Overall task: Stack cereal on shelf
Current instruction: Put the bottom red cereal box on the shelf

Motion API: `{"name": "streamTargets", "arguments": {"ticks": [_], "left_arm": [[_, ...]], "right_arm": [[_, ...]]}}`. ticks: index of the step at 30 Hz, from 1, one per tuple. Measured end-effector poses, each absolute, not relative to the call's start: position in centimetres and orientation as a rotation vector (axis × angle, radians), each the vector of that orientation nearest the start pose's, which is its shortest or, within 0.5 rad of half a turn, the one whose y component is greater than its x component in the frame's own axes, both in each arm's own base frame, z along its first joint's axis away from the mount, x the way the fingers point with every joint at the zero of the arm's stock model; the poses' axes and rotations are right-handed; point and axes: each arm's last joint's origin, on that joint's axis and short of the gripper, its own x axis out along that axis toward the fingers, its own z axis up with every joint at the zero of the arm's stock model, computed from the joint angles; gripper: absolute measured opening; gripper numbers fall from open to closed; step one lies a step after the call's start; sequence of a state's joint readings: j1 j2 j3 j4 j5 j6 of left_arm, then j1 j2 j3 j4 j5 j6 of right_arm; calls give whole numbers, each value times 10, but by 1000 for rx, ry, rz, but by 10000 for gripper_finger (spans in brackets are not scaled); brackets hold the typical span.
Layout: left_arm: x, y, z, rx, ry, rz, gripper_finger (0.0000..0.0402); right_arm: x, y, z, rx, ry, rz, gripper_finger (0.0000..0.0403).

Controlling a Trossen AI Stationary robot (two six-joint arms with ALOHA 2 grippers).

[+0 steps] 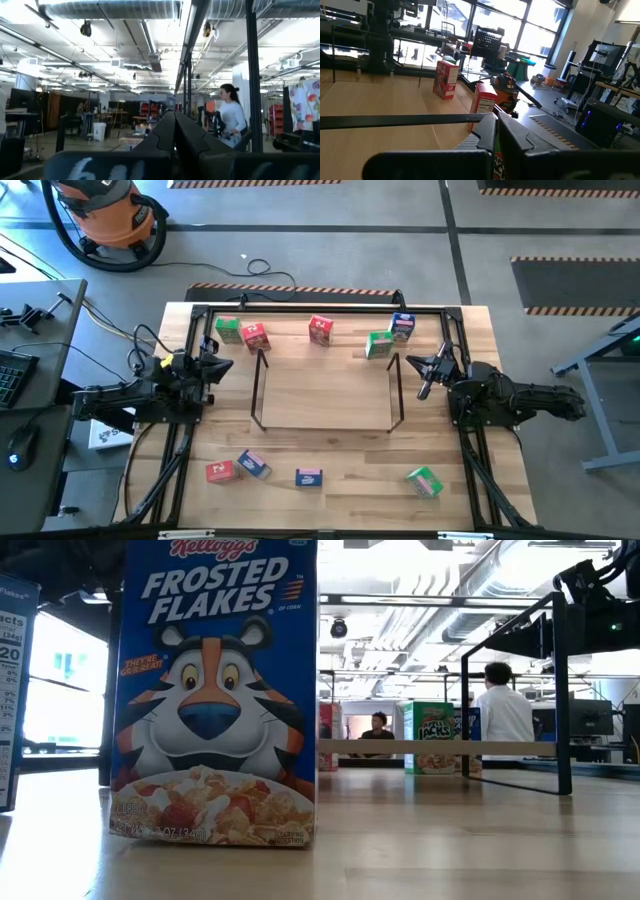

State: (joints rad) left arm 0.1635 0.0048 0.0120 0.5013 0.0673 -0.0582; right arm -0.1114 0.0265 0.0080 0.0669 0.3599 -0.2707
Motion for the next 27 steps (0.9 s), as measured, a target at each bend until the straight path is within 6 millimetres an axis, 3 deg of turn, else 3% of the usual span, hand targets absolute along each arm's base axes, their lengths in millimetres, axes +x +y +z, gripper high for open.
{"name": "streamTargets", "arguments": {"ticks": [16,24,27], "left_arm": [[85,12,212,-214,-489,15,1],[95,9,199,-299,-312,-113,1],[97,9,202,-255,-338,-120,1]], "right_arm": [[95,-21,171,-259,15,-475,7],[95,-21,171,-259,15,-475,7],[95,-21,171,-259,15,-475,7]]}}
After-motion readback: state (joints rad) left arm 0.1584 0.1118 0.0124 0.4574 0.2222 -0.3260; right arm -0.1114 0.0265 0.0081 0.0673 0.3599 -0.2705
